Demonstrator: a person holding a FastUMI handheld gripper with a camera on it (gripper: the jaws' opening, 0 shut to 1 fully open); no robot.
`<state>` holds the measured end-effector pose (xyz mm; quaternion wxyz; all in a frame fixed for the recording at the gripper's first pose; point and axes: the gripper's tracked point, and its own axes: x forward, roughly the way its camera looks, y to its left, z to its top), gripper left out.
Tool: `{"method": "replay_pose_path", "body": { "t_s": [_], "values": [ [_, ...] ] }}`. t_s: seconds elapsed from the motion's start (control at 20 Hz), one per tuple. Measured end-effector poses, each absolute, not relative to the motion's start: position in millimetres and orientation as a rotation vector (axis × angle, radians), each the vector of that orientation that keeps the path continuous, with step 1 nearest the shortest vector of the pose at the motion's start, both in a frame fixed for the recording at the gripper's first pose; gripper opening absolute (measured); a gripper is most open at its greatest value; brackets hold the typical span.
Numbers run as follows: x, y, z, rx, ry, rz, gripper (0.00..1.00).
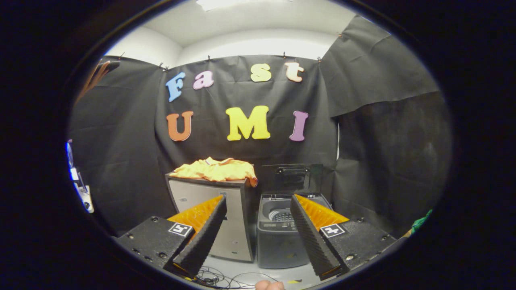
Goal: Put the clothes into the washing machine and then close the washing machine lid.
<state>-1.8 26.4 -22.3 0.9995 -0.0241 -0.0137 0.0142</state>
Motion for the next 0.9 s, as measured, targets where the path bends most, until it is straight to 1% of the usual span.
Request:
{"method": "replay_pose_path", "body": {
  "t_s": [0.3,0.55,0.7,0.9],
  "values": [
    [0,28,-30,-0.063,-0.012,0.02,1.0],
    [13,35,-12,-0.066,-0.032,0.022,1.0],
    [36,42,8,-0.063,-0.038,0.027,1.0],
    [85,55,44,-0.071,-0.013,0.055,1.0]
  ]
}}
